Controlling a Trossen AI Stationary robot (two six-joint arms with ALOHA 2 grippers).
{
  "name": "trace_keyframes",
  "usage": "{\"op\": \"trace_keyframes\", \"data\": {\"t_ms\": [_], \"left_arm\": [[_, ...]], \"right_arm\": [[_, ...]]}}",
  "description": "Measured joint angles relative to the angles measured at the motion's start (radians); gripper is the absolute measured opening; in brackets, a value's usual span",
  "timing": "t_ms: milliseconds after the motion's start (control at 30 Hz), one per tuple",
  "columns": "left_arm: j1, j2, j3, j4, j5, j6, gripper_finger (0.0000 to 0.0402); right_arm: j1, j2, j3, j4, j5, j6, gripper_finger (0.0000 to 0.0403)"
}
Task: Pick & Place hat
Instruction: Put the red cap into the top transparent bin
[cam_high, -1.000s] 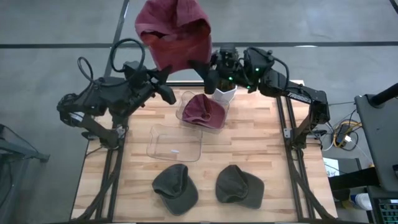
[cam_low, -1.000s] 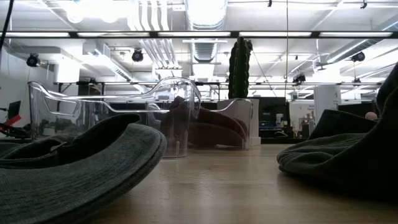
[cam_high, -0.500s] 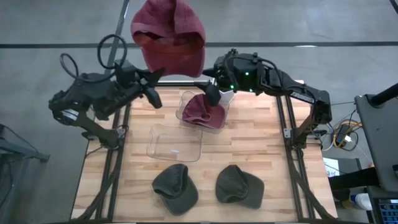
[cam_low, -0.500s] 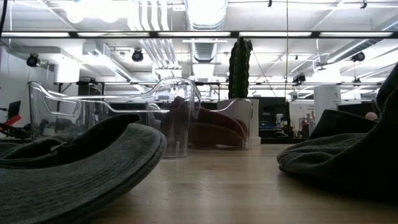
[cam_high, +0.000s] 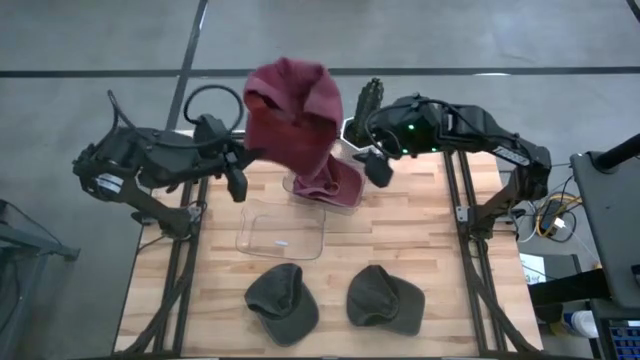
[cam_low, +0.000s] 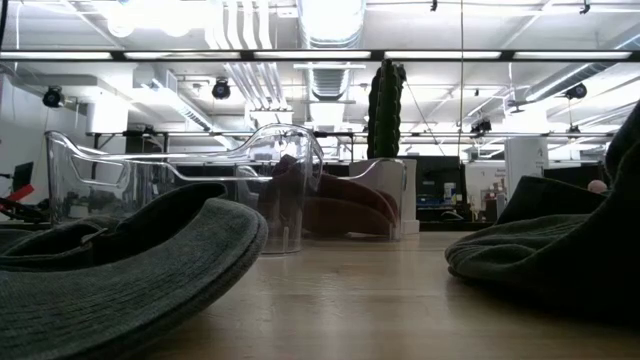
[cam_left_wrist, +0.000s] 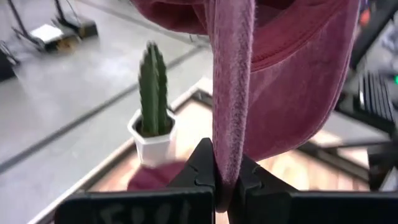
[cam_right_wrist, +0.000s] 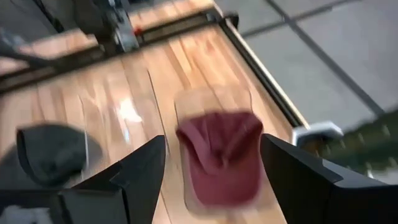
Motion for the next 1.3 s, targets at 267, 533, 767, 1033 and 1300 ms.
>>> {"op": "trace_keyframes", "data": {"t_ms": [267, 533, 767, 1033, 1300], "left_arm": [[0.037, 0.030, 0.000, -0.251, 0.193, -0.093, 0.0005], [0.085, 0.100, -0.002, -0.416, 0.427, -0.061, 0.0005], [0.114, 0.177, -0.009, -0.409, 0.537, 0.102, 0.0005], [0.128, 0.276, -0.006, -0.394, 0.645, 0.197, 0.0005], [0.120, 0.293, -0.004, -0.321, 0.698, 0.213, 0.0005]], "right_arm": [[0.000, -0.065, 0.000, -0.220, 0.000, -0.002, 0.0239], [0.000, -0.116, 0.000, -0.286, -0.004, -0.024, 0.0227], [0.006, -0.133, 0.000, -0.087, -0.174, -0.010, 0.0216], [0.035, -0.106, 0.000, 0.151, -0.239, -0.016, 0.0205], [0.051, -0.004, -0.002, 0.156, -0.261, 0.003, 0.0205]]}}
